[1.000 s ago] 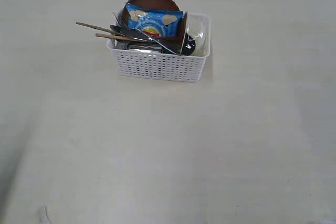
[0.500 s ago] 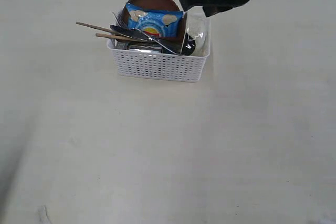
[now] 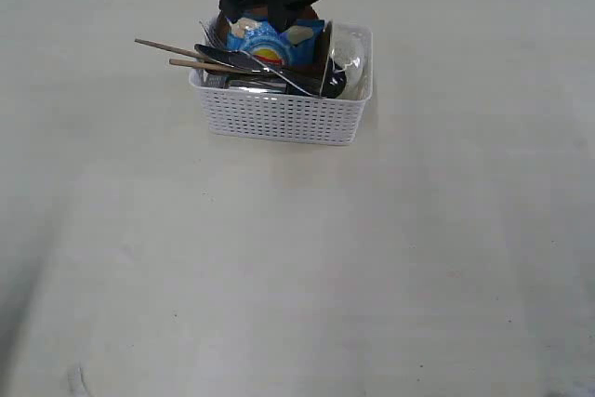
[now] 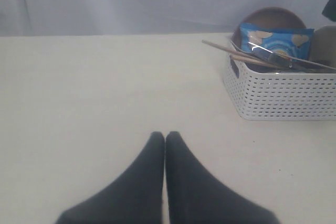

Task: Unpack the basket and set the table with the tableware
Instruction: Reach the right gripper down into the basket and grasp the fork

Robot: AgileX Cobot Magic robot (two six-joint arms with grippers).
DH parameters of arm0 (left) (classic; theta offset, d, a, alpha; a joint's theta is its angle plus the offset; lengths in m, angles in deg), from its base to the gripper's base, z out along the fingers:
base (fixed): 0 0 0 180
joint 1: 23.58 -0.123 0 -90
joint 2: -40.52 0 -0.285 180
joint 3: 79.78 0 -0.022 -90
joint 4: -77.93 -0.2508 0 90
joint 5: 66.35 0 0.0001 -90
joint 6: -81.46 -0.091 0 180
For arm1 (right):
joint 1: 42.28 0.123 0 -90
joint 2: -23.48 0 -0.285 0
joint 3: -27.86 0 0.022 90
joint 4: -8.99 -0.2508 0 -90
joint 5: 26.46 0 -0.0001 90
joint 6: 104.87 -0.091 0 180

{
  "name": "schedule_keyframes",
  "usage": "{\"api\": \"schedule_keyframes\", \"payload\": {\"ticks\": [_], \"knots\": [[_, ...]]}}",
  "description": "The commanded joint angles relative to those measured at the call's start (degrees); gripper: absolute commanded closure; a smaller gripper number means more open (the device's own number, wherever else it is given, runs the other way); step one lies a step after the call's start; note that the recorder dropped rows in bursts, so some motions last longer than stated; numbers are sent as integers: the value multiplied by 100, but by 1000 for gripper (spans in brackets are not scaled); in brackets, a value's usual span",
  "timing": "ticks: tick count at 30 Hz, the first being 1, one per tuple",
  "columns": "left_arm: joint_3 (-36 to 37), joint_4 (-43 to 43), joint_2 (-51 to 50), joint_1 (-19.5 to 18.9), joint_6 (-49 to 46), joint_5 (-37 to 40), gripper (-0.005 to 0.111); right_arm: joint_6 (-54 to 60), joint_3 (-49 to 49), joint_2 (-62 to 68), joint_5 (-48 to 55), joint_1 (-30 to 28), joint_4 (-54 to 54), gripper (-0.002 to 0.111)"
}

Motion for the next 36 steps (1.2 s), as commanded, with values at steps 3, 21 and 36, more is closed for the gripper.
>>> {"api": "schedule_keyframes", "payload": {"ticks": [3,21,36], "knots": [[18,-9,19,44,5,-10,107,78,-1222,932,708,-4,26,108],[18,-9,19,44,5,-10,107,210,-1555,1336,708,-14,-358,100],[18,-9,19,44,5,-10,107,49,-1545,1388,708,-353,-524,65]]}}
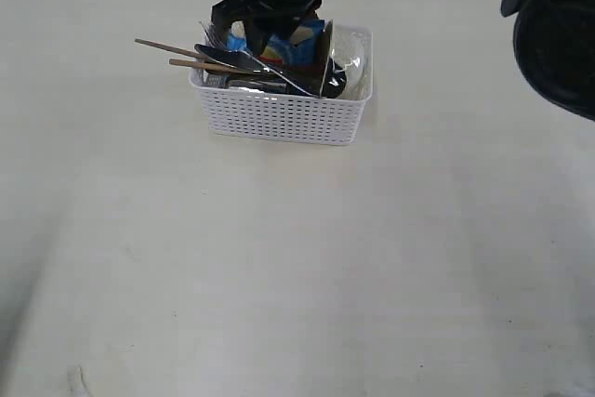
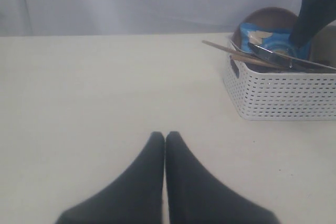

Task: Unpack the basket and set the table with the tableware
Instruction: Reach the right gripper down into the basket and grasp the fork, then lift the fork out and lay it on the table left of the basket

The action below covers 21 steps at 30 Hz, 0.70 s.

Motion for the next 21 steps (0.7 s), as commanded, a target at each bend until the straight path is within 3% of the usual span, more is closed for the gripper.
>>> {"api": "schedule_keyframes", "payload": {"ticks": [1,17,19,20,21], "knots": [[18,-9,19,44,5,-10,107,-58,-18,35,9,-195,-262,65],[18,-9,19,44,5,-10,107,-43,-18,379,9,-216,-661,66],[18,-9,19,44,5,-10,107,-43,-18,392,9,-216,-661,74],[18,-9,19,44,5,-10,107,-43,-18,402,9,-216,-661,88],[18,-9,19,44,5,-10,107,-43,-18,402,9,-216,-661,95]]}}
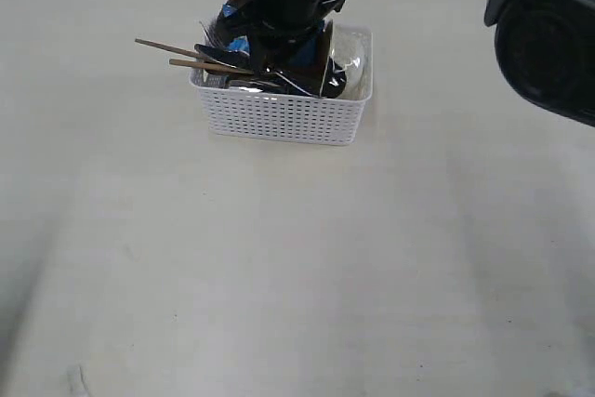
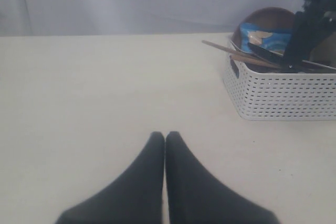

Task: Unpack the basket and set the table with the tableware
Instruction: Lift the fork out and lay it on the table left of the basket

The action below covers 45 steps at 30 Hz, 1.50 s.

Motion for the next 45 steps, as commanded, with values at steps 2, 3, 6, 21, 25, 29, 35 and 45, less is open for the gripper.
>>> {"api": "schedule_keyframes", "payload": {"ticks": [2,3,6,21,25,29,35,45], "knots": [[18,-9,19,44,5,-10,107,2,-18,18,-5,-17,6,109],[18,-9,19,44,5,-10,107,2,-18,-8,-5,-17,6,109],[18,-9,19,44,5,-10,107,2,-18,-171,-5,-17,6,109],[18,-9,19,44,5,-10,107,-744,-18,-1444,-5,516,-846,109],[18,-9,19,44,5,-10,107,-1169,-18,-1444,-5,1113,-189,109],[18,-9,19,44,5,-10,107,-2041,-18,-1444,-5,1604,915,109],[18,-9,19,44,5,-10,107,-2449,-18,-1284,-5,2153,866,109],[18,-26,19,44,5,-10,107,-3295,953,-1065,-584,2444,892,109]]}}
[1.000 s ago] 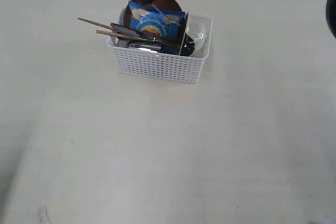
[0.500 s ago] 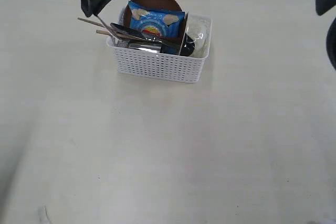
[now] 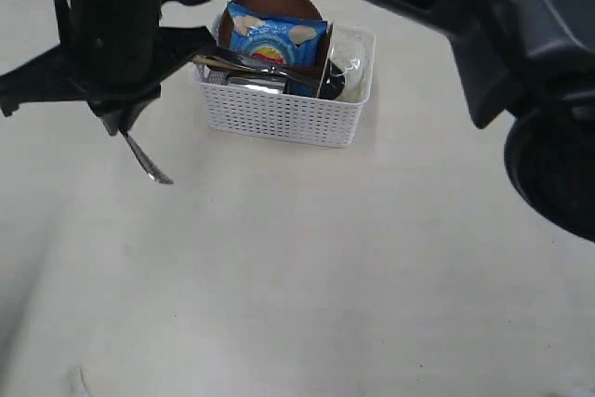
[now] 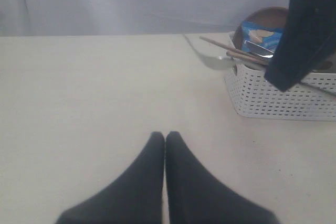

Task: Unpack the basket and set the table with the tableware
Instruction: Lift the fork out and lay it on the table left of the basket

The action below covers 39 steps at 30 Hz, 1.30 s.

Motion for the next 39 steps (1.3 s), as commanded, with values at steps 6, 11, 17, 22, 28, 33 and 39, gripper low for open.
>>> {"api": "schedule_keyframes", "payload": {"ticks": [6,11,17,22,28,33,39], "knots": [[18,-26,19,44,5,-10,107,-1087,1164,5,-1328,-30,31,109],[18,-26,19,44,5,-10,107,-1606,1404,19,-1876,-30,14,109],[18,-26,19,44,5,-10,107,-2563,1417,237,-2093,-30,428,109],[18,-26,19,44,5,-10,107,-3198,1417,597,-2045,-11,611,109],[18,-21,19,44,16,-10,107,-4077,1417,810,-2013,-14,1365,109],[18,-21,19,44,16,-10,107,-4224,1417,850,-2209,-14,1621,109],[18,-21,19,44,16,-10,107,-4213,1417,977,-2360,-14,1572,108]]}}
